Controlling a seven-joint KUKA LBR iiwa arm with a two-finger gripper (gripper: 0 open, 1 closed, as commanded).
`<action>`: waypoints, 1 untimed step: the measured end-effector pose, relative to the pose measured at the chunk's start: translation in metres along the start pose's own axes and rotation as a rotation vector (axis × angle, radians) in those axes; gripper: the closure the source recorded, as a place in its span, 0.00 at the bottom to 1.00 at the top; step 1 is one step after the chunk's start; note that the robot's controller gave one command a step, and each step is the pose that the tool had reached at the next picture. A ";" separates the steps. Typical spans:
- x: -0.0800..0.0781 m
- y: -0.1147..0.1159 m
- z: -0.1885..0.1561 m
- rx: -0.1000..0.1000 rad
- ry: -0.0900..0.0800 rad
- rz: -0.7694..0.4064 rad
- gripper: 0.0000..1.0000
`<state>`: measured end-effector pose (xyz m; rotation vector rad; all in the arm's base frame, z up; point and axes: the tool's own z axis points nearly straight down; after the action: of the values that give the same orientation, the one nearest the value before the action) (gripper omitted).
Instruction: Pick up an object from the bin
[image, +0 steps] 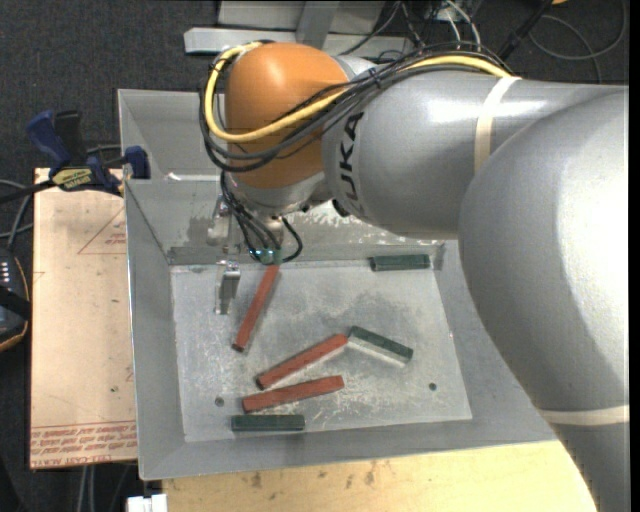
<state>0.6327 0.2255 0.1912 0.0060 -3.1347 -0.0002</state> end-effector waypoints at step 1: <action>-0.002 -0.001 -0.005 -0.001 -0.008 0.003 0.00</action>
Offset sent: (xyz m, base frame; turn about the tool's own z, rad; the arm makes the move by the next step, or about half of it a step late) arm -0.0004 -0.0643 -0.1212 -0.3366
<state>0.6348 0.2247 0.1962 0.0017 -3.1427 -0.0025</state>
